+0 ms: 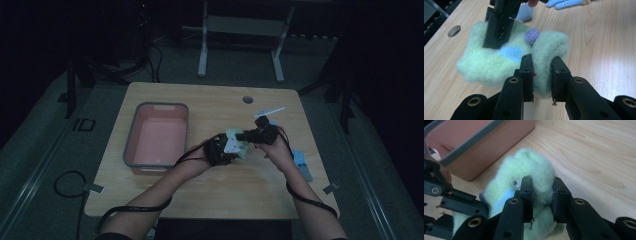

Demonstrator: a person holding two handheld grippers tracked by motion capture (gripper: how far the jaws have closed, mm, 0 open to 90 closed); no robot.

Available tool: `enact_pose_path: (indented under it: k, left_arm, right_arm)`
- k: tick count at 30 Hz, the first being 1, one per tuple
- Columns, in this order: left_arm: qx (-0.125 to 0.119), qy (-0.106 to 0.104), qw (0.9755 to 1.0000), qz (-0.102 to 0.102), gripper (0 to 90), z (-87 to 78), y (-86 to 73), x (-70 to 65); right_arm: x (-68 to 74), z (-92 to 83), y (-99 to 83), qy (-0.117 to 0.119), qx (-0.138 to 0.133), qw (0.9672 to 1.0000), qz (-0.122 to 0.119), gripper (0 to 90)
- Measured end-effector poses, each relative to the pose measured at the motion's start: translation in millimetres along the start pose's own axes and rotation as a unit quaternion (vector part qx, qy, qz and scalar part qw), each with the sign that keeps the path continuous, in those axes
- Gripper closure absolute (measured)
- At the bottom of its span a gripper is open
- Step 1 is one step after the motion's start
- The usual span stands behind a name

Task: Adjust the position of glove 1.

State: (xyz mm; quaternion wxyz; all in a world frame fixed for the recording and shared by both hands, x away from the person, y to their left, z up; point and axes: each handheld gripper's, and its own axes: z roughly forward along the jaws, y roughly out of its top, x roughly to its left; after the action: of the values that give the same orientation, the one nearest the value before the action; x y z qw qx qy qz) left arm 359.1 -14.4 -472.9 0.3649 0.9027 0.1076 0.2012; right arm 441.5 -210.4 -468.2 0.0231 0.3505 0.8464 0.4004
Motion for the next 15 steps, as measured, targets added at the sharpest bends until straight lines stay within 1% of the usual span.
enact_pose_path:
  k: [2, 5, 9, 15]
  left_arm:
    - [0.002, 0.000, 1.0000, 0.003, 75.2, -6.2, 0.7, 3.1]
    - [0.001, 0.001, 1.0000, 0.002, 75.3, -14.1, 1.2, 8.0]
    - [0.007, 0.008, 0.9999, 0.011, 75.4, -23.3, 1.4, 11.3]
    - [0.012, 0.017, 0.9997, 0.013, 75.3, -38.3, -1.6, 18.5]
  right_arm:
    - [3.7, -0.8, 5.0, 0.001, -0.004, 1.0000, -0.003, 74.2]
    - [8.8, -1.3, 12.3, 0.002, -0.007, 0.9999, -0.009, 74.2]
    - [13.9, -1.2, 21.5, 0.007, -0.010, 0.9999, -0.011, 74.3]
    - [25.0, 2.1, 37.2, 0.011, -0.016, 0.9996, -0.022, 74.4]
